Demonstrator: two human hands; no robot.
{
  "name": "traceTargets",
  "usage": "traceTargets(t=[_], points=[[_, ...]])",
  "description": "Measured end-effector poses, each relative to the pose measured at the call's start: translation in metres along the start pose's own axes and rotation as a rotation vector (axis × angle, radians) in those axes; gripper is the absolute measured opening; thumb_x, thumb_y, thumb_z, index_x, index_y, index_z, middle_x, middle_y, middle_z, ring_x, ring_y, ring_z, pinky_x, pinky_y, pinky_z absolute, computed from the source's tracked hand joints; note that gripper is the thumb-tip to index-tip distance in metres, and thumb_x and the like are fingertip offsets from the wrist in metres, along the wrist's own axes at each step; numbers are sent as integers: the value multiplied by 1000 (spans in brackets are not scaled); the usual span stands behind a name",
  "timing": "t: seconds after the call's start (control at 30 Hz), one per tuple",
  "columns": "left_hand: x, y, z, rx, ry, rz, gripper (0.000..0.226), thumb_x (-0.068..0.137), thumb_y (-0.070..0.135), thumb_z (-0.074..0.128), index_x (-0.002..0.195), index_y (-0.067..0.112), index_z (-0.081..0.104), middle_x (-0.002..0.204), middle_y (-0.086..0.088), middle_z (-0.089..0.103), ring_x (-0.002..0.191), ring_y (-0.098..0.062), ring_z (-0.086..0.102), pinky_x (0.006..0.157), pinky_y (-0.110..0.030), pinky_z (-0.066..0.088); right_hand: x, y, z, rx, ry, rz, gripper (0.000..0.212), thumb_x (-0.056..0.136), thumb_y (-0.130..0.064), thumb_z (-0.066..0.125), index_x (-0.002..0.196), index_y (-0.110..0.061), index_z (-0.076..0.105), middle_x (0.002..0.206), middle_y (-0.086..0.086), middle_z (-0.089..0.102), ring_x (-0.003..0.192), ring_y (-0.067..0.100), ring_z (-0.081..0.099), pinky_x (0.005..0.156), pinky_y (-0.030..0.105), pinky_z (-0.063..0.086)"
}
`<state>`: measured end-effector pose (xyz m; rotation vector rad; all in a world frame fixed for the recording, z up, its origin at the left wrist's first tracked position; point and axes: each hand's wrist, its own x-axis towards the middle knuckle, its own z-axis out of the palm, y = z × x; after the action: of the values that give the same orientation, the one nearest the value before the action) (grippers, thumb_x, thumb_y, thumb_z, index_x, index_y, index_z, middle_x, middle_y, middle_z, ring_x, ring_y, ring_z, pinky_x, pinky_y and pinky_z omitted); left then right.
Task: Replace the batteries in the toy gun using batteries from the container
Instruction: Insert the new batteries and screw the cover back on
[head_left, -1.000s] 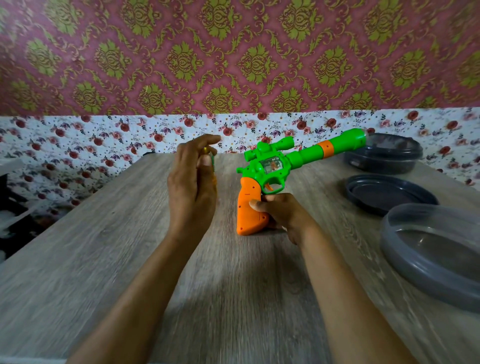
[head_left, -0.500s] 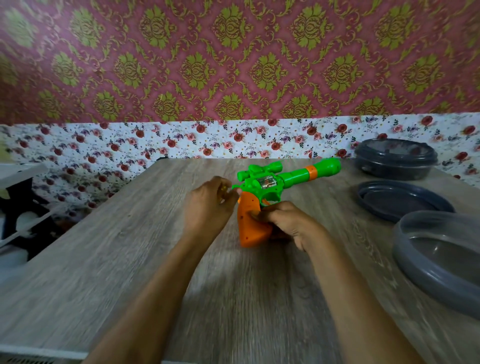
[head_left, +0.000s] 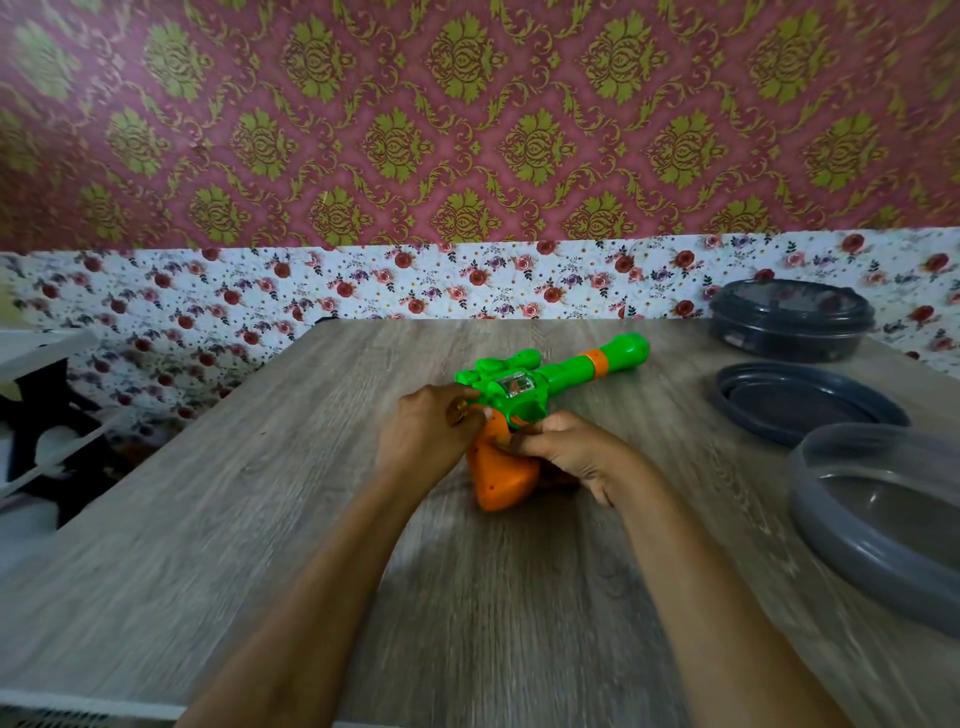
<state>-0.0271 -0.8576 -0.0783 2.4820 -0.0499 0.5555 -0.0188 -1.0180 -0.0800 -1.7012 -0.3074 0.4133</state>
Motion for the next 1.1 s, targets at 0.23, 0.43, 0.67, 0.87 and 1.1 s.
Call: traceTargets(t=[0.23,0.43,0.67,0.87,1.1], points=[[-1,-1,0,-9,-41,-31,28,86,37,62,113,28,67,117,-2,67,106,-20,61,81,-27,47,-5,-1,-9,-97,105,-83,14,79,-9,69,68,-10,61,47,-8,57,40,-2,49,40,8,38],[-2,0,2,37,-59,-10,33,85,41,62,115,28,65,122,-5,56,106,-22,58,77,-25,42,10,9,-28,-313,574,-153,18,79,-17,69,96,-13,67,100,10,70,94,21,65,93,39,49],[-2,1,-4,31,-106,8,37,82,44,65,114,24,66,114,-6,64,102,-22,60,77,-30,47,9,9,-11,-655,346,-55,64,89,-20,53,147,-20,24,148,13,36,134,26,37,107,28,32],[-5,1,-10,33,-108,-59,32,80,45,66,102,22,70,102,-4,69,96,-23,63,74,-31,49,10,12,-4,-604,343,-101,63,90,-20,54,146,-21,25,148,10,38,134,24,39,107,27,31],[-7,-8,-20,97,-87,-85,35,80,46,64,106,22,67,106,-6,67,98,-27,63,73,-33,48,16,8,11,-632,329,-106,64,89,-22,57,146,-18,26,144,14,42,132,26,41,103,27,33]])
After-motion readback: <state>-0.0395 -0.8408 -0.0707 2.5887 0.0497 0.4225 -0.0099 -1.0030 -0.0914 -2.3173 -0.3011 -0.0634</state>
